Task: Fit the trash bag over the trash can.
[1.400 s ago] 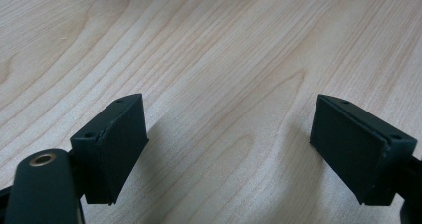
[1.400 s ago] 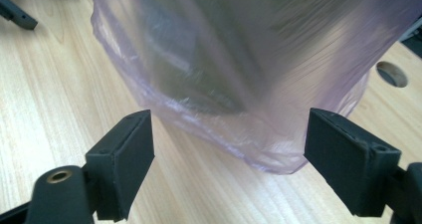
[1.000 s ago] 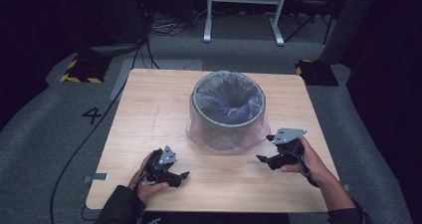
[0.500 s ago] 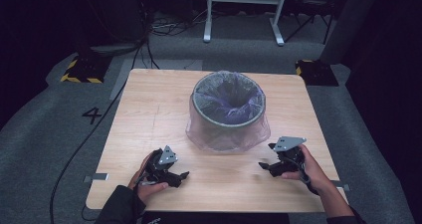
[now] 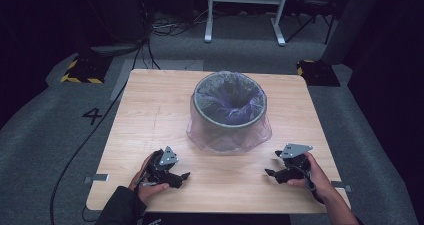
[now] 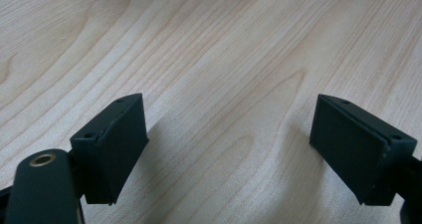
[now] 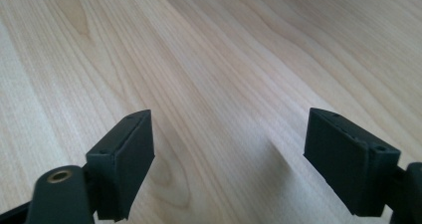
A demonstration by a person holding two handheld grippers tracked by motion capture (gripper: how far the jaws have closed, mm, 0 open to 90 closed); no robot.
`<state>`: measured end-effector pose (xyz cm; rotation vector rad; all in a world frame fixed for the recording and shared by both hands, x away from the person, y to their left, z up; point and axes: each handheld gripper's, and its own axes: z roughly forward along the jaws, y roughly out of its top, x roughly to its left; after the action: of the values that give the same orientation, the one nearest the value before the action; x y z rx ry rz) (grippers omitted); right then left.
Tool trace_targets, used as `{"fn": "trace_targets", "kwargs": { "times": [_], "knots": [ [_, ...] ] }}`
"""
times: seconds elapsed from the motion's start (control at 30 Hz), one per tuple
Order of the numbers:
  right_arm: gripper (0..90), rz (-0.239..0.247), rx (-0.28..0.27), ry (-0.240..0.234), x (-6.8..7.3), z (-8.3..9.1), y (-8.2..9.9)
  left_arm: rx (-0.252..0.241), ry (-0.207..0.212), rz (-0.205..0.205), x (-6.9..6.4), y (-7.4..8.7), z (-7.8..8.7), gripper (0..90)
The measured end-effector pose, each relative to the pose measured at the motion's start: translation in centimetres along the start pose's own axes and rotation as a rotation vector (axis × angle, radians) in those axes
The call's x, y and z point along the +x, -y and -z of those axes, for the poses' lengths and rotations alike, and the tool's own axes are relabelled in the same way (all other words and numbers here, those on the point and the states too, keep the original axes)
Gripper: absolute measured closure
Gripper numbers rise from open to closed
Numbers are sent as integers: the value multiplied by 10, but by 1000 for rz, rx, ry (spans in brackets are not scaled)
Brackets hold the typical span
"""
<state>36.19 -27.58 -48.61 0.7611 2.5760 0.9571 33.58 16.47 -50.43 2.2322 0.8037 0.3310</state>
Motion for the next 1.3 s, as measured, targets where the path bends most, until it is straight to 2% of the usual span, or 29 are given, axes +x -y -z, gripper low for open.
{"fn": "trace_targets", "kwargs": {
  "times": [0.1,0.27,0.37,0.57,1.0,1.3],
  "knots": [
    [196,-37,-21,-19,-1,2,8,0,0,0,0,0,0,144],
    [192,-78,-22,-9,-3,7,23,0,0,0,0,0,0,144],
    [193,-117,-56,3,-3,12,35,0,0,0,0,0,0,144],
    [192,-147,-96,37,-1,21,50,0,0,0,0,0,0,144],
    [191,-175,-94,63,-4,42,74,2,1,0,0,0,0,143],
    [192,-233,-93,116,-13,60,94,3,2,0,0,0,0,143]
  ]
}}
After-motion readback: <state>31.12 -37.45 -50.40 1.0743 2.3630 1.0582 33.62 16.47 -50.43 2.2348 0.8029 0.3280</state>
